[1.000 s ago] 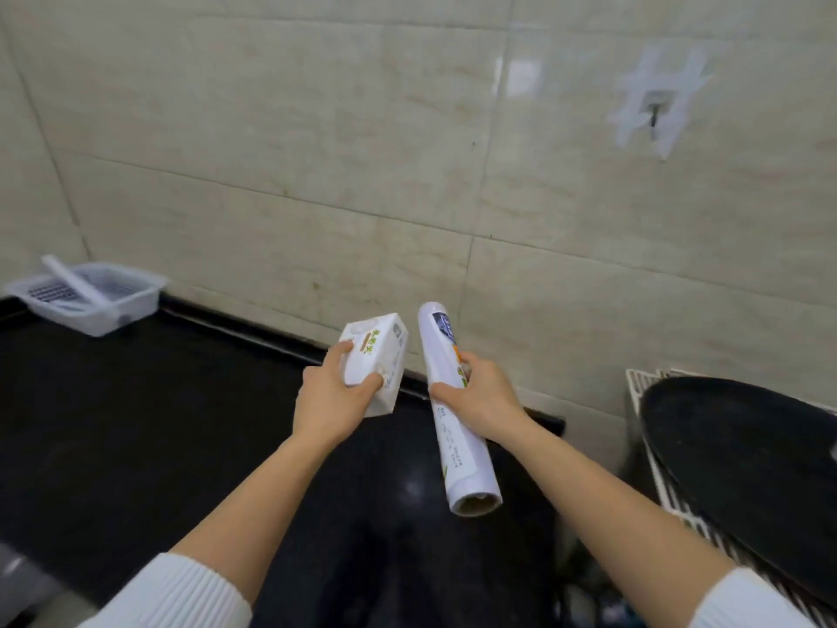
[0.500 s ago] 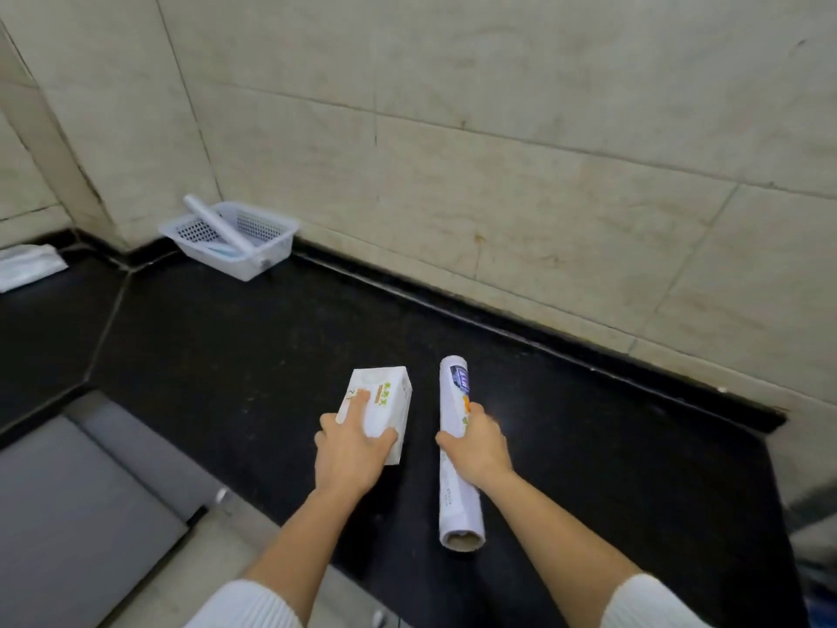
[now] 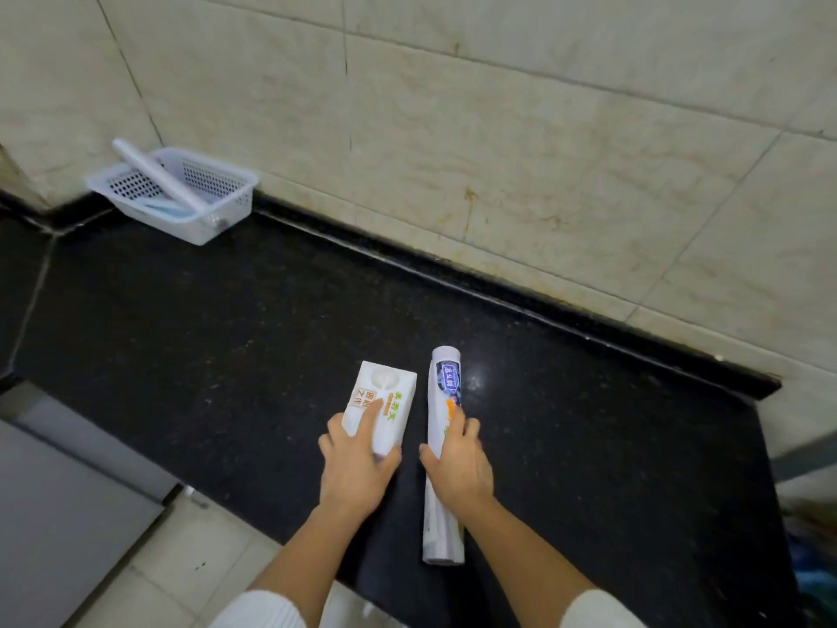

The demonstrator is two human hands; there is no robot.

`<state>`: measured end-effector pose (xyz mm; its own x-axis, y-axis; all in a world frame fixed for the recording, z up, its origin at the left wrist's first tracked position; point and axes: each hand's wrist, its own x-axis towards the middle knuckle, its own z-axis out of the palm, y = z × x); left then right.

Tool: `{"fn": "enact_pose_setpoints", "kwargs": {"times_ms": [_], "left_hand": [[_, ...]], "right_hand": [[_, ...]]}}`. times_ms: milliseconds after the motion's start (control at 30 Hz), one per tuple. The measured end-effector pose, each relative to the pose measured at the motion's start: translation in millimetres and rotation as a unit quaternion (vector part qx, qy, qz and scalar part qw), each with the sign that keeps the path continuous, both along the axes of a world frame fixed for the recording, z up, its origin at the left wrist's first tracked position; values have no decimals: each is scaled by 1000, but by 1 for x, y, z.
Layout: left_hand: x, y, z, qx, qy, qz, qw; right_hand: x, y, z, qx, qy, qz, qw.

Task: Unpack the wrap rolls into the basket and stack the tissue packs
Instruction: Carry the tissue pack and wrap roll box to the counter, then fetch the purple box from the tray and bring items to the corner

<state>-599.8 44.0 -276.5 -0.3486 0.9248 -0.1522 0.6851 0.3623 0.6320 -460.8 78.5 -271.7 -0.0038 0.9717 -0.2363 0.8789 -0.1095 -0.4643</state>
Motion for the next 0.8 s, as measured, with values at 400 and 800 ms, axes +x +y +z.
{"fn": "enact_pose_setpoints", "kwargs": {"times_ms": [400,800], "left_hand": [[60,39,83,81,101,-102,986],[322,19,186,198,74,-256,943]], "right_hand": [[86,1,66,120,-5,-50,992],[346,-52,182,225,-64,-151,961]]}}
